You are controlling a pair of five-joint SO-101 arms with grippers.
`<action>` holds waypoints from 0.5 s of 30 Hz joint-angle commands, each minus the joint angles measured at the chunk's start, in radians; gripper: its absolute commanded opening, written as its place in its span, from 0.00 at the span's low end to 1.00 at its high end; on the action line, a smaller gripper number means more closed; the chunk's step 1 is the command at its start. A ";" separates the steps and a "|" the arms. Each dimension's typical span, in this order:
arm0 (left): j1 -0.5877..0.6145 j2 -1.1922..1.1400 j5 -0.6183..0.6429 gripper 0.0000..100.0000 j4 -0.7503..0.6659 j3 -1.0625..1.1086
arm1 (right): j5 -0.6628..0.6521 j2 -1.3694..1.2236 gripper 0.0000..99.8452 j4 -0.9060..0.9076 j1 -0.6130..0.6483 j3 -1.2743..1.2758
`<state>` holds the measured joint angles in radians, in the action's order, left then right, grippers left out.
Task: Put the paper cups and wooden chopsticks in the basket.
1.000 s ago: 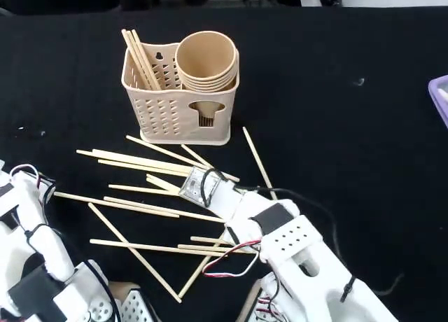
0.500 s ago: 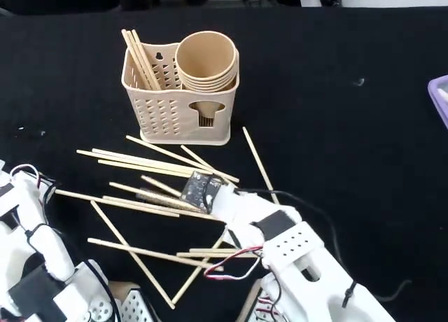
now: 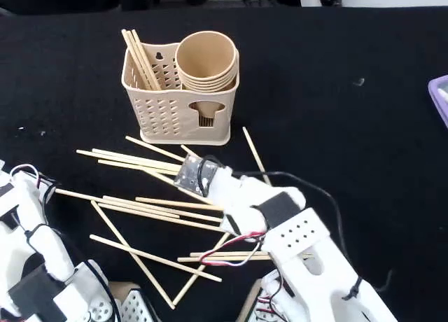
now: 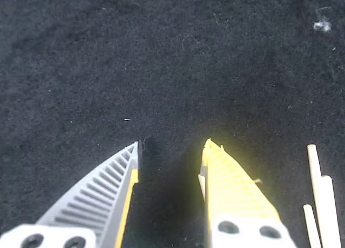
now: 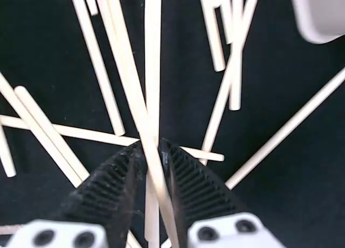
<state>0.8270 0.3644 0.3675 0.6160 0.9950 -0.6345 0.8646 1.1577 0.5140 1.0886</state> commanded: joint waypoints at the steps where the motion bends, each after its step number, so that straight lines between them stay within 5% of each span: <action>1: -0.012 0.015 0.008 0.19 -0.009 -0.024 | -0.002 0.021 0.01 0.020 -0.011 -0.114; 15: -0.012 0.015 0.008 0.19 -0.009 -0.024 | 0.192 0.021 0.01 0.011 0.002 -0.486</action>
<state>0.8270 0.3644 0.3675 0.6160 0.9950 -0.4918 0.8646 1.1730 0.5140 0.7096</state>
